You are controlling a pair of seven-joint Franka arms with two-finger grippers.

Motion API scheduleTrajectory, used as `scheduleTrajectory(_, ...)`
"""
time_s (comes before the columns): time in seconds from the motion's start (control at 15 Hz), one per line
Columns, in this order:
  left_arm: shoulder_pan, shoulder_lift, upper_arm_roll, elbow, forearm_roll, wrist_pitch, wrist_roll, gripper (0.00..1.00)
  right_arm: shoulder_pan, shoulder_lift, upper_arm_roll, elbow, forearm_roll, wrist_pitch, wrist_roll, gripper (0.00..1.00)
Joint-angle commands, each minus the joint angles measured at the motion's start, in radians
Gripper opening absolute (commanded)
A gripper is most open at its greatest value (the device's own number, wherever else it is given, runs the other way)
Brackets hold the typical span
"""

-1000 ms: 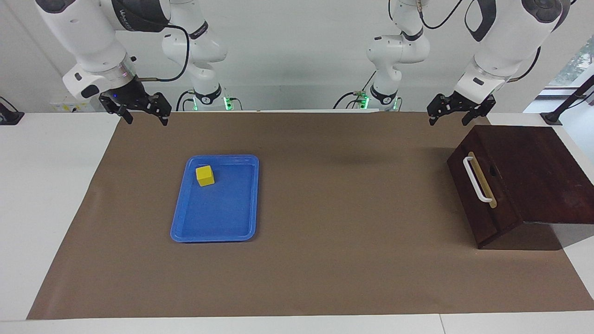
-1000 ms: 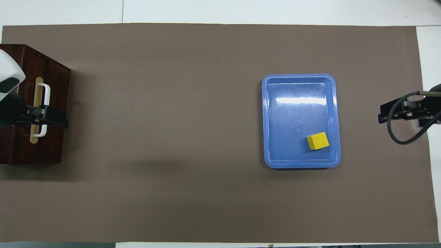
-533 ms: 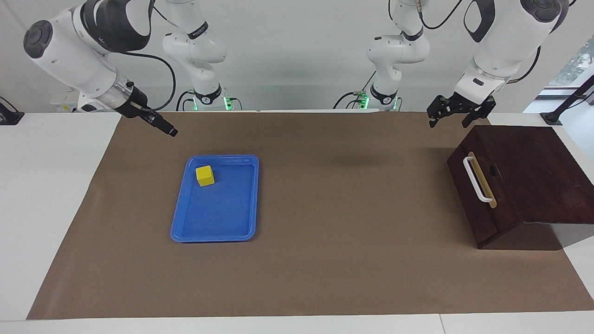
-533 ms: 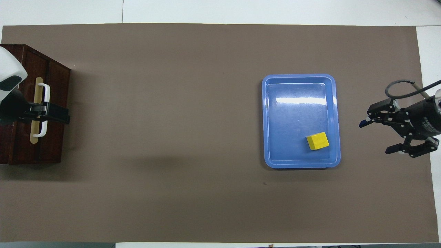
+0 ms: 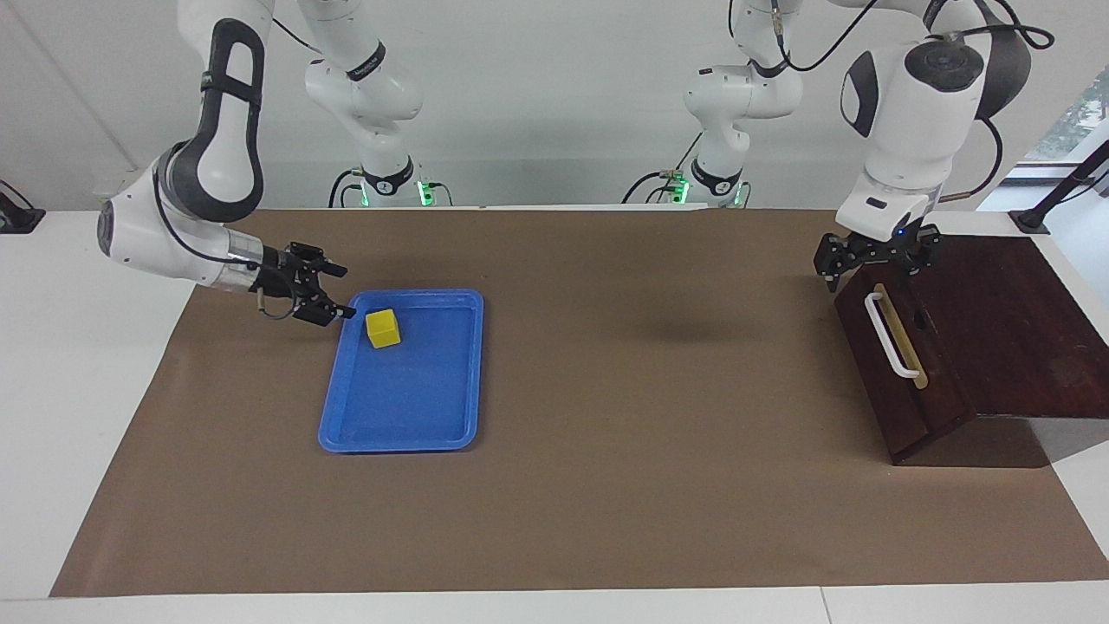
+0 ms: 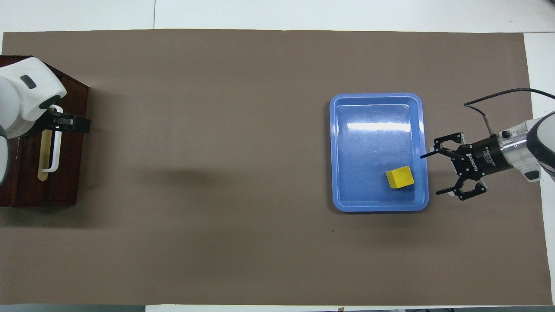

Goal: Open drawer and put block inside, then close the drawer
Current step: 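Pull the drawer open with the left gripper while the right gripper approaches the block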

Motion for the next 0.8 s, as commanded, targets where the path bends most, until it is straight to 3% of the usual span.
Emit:
scheduleTrajectory(0.0,-0.004,0.036,0.010,-0.059,0.098,0.108,-0.008,1.00,-0.013,0.115,0.009,0.047,0.048,0.013,0.008,1.00)
scheduleTrajectory(0.33,0.028,0.102,0.011,-0.135,0.239,0.283,-0.105,1.00,-0.012,0.173,0.009,0.060,0.081,0.017,-0.038,1.00)
scheduleTrajectory(0.73,0.072,0.119,0.013,-0.178,0.239,0.367,-0.103,1.00,-0.004,0.172,0.009,0.026,0.081,0.043,-0.105,1.00)
